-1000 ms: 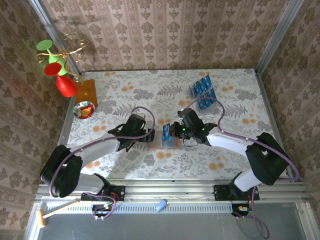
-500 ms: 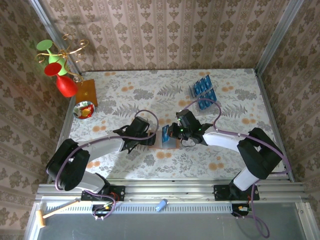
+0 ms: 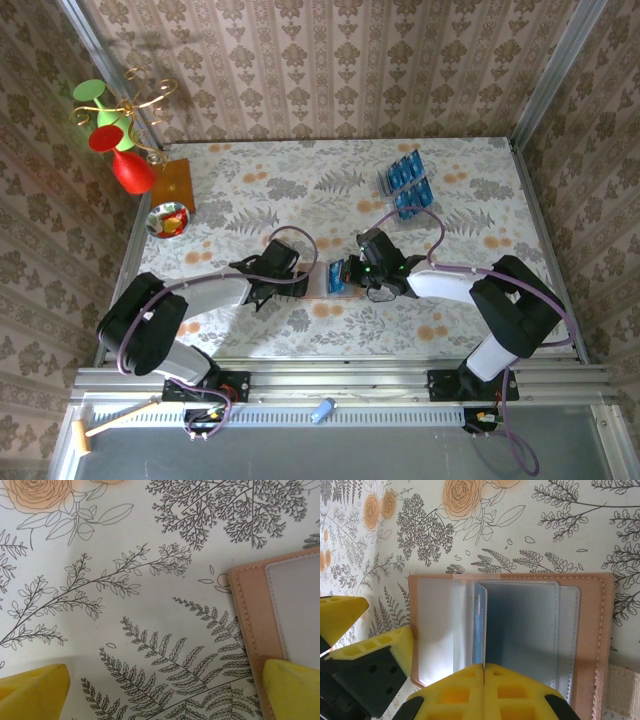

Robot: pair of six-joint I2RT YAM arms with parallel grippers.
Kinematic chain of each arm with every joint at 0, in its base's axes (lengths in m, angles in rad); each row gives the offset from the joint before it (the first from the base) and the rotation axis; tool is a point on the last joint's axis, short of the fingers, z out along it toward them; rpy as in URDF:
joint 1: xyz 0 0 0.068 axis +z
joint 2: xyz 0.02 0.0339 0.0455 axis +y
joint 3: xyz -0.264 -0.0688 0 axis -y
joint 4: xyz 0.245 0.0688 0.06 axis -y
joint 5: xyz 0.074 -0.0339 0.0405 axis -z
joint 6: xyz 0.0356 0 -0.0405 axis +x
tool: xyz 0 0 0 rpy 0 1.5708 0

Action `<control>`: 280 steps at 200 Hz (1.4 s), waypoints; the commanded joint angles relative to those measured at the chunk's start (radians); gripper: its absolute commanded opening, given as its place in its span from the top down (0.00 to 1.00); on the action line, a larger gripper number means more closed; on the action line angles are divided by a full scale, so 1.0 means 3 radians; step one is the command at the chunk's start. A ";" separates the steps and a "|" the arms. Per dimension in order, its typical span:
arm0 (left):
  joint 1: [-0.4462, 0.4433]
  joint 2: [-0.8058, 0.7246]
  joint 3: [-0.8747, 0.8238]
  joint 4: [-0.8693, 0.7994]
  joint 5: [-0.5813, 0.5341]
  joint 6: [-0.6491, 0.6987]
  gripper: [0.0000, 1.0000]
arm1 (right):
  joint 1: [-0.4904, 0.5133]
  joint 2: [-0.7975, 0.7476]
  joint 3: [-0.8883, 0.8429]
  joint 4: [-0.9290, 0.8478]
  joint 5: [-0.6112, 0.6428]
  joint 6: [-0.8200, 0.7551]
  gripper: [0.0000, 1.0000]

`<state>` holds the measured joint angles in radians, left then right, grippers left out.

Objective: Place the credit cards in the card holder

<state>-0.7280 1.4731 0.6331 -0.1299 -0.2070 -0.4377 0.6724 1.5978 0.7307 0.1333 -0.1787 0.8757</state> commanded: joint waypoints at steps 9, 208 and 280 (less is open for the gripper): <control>-0.0017 0.0052 -0.0055 0.0012 -0.0072 -0.0028 0.00 | -0.0021 -0.0075 -0.0115 0.0057 0.0139 0.0015 1.00; -0.0212 0.0070 0.0150 0.0033 0.0091 -0.0152 0.00 | -0.0028 -0.0115 -0.0130 0.0139 0.0044 0.0029 1.00; -0.0218 0.0201 0.0028 0.0061 -0.0026 -0.0169 0.00 | -0.0067 -0.0267 -0.0027 -0.0025 -0.0023 -0.0060 1.00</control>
<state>-0.7860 1.5112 0.6613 -0.1104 -0.1883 -0.4721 0.6605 1.5547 0.7029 0.1677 -0.1829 0.8730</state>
